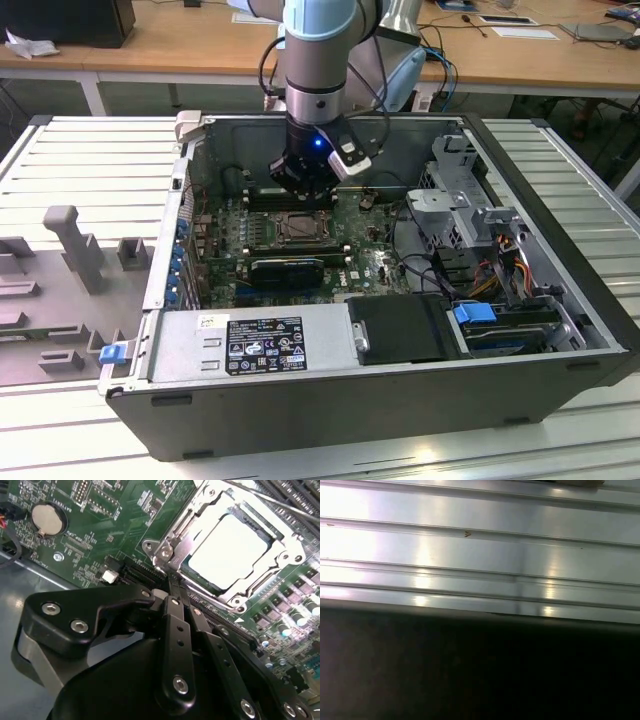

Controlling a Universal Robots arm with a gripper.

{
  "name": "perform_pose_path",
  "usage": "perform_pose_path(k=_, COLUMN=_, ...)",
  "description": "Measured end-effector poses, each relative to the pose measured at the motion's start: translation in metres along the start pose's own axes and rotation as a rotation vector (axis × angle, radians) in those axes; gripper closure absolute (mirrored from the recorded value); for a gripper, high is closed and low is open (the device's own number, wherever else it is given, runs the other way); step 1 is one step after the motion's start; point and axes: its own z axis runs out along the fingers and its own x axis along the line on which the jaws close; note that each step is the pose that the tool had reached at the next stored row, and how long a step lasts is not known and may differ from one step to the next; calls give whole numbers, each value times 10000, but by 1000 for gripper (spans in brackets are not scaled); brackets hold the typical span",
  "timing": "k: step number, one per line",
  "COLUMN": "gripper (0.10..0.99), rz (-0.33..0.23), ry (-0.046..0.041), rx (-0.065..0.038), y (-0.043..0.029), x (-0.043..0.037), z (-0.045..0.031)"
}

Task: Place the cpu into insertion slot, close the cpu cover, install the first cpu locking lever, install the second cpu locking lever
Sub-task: 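Install the first cpu locking lever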

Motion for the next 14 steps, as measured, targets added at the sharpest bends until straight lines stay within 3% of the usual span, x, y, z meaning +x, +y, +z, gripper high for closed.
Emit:
perform_pose_path(k=1, gripper=980, rz=2, ry=-6, rx=-57, y=2, x=0, z=-5)
perform_pose_path(k=3, gripper=980, rz=3, ry=-6, rx=-57, y=4, x=-2, z=-58)
perform_pose_path(k=6, gripper=980, rz=-1, ry=-5, rx=-57, y=10, x=-6, z=-213)
perform_pose_path(k=14, gripper=980, rz=2, ry=-5, rx=-56, y=-66, x=0, z=-217)
